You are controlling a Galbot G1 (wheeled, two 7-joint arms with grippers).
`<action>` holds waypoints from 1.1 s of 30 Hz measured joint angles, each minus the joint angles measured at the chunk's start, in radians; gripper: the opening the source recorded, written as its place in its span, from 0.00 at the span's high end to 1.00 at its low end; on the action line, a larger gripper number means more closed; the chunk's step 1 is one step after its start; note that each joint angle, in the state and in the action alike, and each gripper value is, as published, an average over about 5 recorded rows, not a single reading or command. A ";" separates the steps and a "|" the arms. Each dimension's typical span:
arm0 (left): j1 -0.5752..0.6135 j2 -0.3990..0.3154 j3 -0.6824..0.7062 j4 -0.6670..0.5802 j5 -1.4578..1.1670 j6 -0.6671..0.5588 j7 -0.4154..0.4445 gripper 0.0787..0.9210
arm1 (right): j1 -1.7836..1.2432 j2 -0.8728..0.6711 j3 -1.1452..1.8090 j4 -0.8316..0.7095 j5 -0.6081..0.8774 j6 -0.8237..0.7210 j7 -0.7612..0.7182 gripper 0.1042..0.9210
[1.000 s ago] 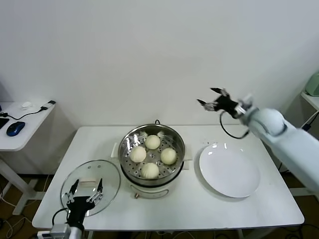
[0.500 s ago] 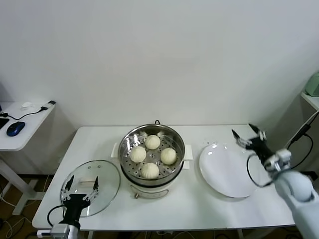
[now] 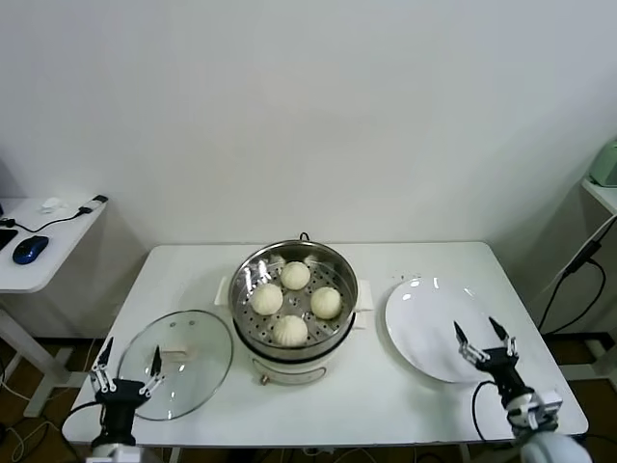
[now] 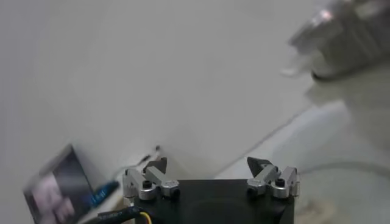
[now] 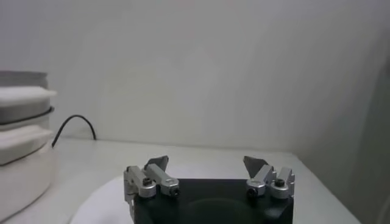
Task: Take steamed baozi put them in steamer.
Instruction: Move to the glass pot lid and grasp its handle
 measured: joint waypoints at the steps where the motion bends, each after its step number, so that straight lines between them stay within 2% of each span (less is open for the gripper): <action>1: 0.000 0.005 0.001 0.016 0.048 -0.002 -0.014 0.12 | -0.008 0.010 0.001 0.002 -0.007 0.003 0.003 0.12; 7: -0.023 0.019 0.010 0.110 0.310 0.004 -0.077 0.12 | -0.043 0.053 0.007 0.015 -0.034 0.012 0.023 0.12; 14: -0.068 0.016 0.023 0.195 0.524 0.033 -0.112 0.12 | -0.060 0.083 0.011 0.032 -0.059 0.010 0.046 0.12; 33: -0.221 -0.016 0.045 0.339 0.792 0.107 -0.153 0.12 | -0.088 0.118 0.020 0.065 -0.079 0.002 0.080 0.12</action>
